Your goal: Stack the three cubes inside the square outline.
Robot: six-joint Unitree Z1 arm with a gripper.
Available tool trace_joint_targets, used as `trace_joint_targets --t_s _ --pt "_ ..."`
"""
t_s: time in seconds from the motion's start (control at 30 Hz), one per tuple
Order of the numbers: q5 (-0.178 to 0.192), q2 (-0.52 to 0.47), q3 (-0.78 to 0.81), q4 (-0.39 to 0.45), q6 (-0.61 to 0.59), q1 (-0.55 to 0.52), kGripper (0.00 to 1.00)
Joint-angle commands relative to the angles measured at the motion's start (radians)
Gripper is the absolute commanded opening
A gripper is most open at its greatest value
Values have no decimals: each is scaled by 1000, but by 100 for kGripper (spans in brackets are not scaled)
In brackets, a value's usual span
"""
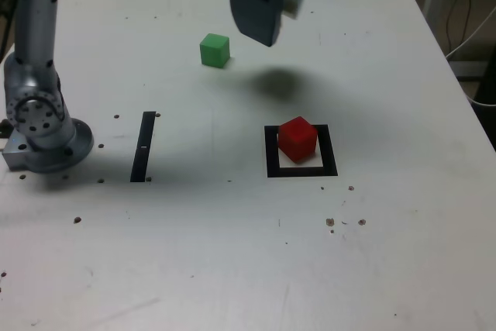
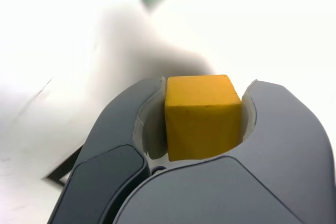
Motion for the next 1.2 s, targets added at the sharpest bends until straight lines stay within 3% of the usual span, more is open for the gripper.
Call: trace_joint_targets --t_s 0.0,0.13,0.33,0.5,0.9,1.17 --pt "-22 -22 -1 11 75 -45 29" --pt "-33 -39 0 29 186 -135 30" --pt "24 -85 12 91 250 -308 30" --pt "36 -85 1 156 254 -397 30" --pt "-72 35 -103 196 248 -456 30" --pt "-95 67 -82 167 246 -478 30"
